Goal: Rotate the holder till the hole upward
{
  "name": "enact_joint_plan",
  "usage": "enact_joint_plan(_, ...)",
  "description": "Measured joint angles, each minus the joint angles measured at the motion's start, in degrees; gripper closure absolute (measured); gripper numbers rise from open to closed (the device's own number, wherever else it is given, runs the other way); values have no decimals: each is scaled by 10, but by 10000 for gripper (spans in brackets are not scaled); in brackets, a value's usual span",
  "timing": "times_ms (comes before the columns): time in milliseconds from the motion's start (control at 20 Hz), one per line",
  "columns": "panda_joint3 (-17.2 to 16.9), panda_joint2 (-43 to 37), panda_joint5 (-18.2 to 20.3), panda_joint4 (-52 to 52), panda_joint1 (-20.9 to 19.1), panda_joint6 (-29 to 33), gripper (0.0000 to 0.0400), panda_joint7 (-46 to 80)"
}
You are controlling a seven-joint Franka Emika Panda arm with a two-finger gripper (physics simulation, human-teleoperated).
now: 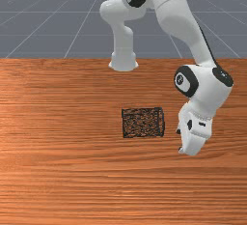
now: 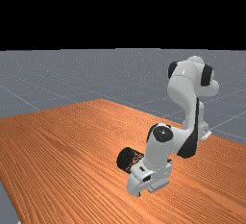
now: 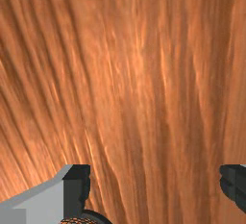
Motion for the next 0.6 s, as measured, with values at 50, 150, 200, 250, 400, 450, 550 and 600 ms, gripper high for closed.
enact_joint_plan(50, 43, -30, 44, -57, -38, 74, 0, -42)
enact_joint_plan(150, 22, -28, 20, -35, -9, 31, 0, -14)
enact_joint_plan(200, 13, -42, 8, -29, 4, 0, 0, -5)
enact_joint_plan(250, 4, -58, -4, -22, 17, -36, 0, 2)
enact_joint_plan(400, -16, -87, -34, 8, 44, -121, 0, 13)
enact_joint_plan(450, -20, -78, -40, 26, 49, -135, 0, 16)
enact_joint_plan(550, -29, -38, -55, 48, 60, -132, 0, 34)
enact_joint_plan(600, -34, -6, -63, 65, 66, -128, 0, 46)
